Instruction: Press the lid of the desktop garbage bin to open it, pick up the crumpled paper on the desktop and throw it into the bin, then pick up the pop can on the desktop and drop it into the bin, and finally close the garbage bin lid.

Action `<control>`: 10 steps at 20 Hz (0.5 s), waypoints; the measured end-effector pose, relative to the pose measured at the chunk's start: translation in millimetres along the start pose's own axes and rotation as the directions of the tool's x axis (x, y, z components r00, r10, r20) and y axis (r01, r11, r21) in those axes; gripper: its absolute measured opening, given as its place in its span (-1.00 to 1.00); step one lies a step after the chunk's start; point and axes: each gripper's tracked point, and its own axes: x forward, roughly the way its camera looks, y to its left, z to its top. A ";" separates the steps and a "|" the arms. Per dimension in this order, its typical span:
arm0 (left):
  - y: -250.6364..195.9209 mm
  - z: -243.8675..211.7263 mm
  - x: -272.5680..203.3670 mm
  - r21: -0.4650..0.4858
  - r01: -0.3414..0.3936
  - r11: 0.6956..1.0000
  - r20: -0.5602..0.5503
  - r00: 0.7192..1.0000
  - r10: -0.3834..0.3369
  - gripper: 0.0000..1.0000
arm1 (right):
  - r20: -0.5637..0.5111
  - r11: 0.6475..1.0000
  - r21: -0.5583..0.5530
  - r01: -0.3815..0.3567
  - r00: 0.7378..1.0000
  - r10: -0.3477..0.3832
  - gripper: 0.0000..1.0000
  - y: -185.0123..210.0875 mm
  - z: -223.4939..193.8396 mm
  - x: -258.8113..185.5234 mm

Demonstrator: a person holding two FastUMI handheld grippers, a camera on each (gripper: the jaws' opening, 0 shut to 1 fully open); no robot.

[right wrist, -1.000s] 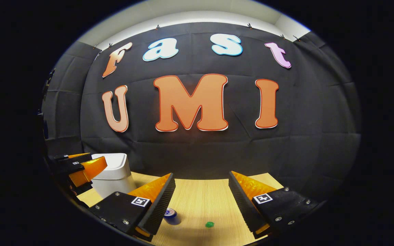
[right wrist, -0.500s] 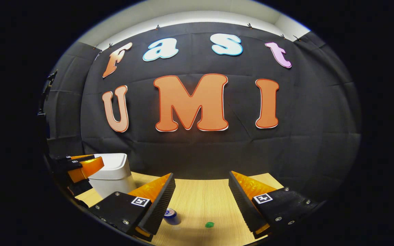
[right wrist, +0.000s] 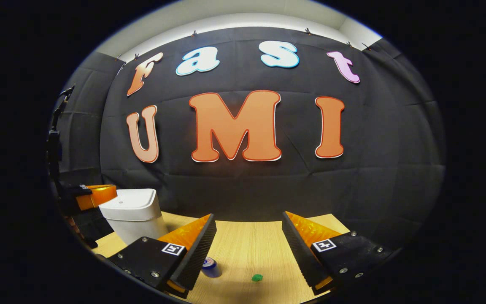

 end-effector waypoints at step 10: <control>86.9 -35.1 50.9 -0.047 -0.015 0.999 -0.333 0.943 -0.002 -1.00 | -0.009 0.997 0.028 -0.069 0.998 0.069 0.88 2.5 -2.4 21.5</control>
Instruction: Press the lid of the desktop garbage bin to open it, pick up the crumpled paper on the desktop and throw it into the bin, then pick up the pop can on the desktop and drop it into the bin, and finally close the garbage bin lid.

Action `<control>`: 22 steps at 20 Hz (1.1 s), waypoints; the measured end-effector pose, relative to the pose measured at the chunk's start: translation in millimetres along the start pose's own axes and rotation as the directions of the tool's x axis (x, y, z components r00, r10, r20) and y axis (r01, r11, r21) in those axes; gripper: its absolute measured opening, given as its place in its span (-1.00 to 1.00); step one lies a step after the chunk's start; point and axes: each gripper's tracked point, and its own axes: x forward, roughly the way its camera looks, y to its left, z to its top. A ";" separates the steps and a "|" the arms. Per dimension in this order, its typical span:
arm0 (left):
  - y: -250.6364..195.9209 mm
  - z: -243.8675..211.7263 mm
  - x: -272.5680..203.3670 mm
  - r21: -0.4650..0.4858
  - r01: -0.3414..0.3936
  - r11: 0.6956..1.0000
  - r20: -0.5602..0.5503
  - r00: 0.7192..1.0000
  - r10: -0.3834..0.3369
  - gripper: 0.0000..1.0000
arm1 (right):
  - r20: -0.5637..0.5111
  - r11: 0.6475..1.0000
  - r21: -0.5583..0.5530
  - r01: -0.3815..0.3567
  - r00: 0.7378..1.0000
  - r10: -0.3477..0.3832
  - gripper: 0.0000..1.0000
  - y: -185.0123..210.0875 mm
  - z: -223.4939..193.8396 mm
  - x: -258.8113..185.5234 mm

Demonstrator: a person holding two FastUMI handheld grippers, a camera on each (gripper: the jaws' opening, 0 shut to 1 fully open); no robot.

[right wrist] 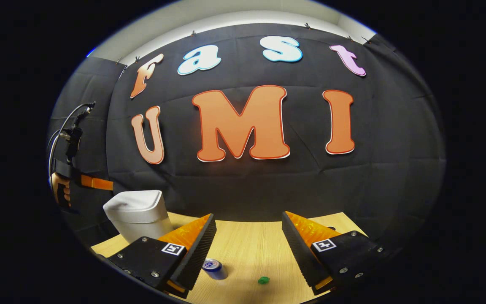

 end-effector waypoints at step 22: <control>6.4 -57.4 30.9 -0.083 0.002 0.997 -0.187 0.982 -0.018 -0.99 | -0.009 1.000 0.005 -0.025 1.000 0.025 0.88 9.5 1.5 7.0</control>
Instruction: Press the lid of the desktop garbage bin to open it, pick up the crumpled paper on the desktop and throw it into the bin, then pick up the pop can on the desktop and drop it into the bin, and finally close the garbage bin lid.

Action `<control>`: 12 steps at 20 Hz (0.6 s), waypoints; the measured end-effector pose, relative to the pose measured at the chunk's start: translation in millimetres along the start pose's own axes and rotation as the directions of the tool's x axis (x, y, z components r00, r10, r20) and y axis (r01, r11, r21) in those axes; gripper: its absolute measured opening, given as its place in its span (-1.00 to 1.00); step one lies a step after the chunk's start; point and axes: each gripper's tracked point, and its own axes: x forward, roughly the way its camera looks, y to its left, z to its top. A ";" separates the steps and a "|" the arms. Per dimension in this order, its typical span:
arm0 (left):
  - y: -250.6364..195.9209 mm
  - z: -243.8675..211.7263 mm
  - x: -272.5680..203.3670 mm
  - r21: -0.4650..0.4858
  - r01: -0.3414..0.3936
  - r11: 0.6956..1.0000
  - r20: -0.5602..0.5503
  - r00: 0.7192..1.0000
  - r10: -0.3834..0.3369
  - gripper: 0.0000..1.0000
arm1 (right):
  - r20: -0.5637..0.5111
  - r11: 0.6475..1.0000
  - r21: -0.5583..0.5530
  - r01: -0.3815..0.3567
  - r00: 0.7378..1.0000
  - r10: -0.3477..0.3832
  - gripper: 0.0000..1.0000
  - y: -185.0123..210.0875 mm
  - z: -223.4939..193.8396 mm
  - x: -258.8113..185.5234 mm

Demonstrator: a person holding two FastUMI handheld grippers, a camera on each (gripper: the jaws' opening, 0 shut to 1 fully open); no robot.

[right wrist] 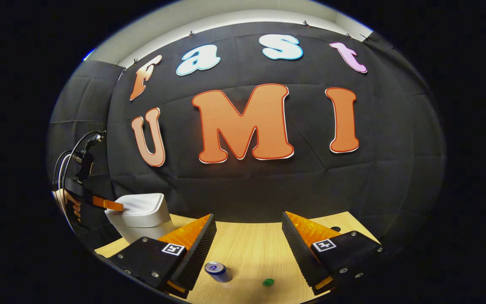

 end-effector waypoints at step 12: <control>-13.5 84.3 -49.8 0.039 -0.097 0.995 0.301 0.950 0.081 -1.00 | 0.035 0.998 -0.004 0.060 0.998 -0.059 0.88 -21.7 18.5 -17.4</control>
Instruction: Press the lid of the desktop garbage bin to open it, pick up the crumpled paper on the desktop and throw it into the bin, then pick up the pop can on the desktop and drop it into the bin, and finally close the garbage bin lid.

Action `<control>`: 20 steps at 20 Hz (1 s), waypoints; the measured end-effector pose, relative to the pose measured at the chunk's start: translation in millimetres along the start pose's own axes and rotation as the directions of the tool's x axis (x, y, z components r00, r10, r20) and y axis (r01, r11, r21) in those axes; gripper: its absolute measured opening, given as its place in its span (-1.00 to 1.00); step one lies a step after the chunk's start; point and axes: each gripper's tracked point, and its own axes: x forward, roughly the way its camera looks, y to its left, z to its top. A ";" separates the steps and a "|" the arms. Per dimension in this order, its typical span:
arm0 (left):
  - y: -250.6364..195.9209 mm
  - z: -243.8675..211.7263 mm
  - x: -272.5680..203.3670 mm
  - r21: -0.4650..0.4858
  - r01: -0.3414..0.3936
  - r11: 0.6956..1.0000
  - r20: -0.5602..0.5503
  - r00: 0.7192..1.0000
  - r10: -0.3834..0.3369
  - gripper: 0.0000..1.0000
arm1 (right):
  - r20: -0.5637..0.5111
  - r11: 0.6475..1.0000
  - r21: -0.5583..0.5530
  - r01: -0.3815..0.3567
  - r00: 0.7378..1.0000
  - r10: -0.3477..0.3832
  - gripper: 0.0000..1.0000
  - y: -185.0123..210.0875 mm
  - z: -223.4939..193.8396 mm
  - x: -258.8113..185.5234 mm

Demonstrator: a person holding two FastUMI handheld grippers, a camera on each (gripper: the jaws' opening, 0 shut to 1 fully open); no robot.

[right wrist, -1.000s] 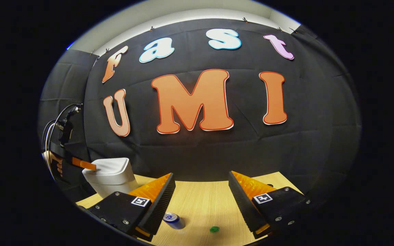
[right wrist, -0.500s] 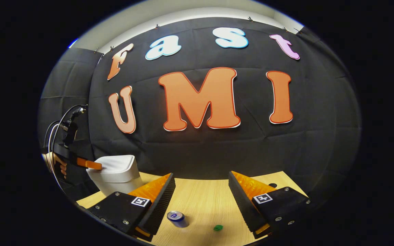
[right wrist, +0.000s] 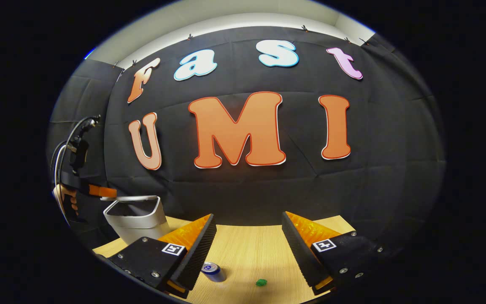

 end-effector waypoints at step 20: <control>-74.9 9.0 -69.8 -0.067 0.136 0.988 0.261 0.959 -0.114 0.87 | -0.196 0.999 -0.029 0.039 0.980 -0.044 0.87 -36.6 -66.7 -21.0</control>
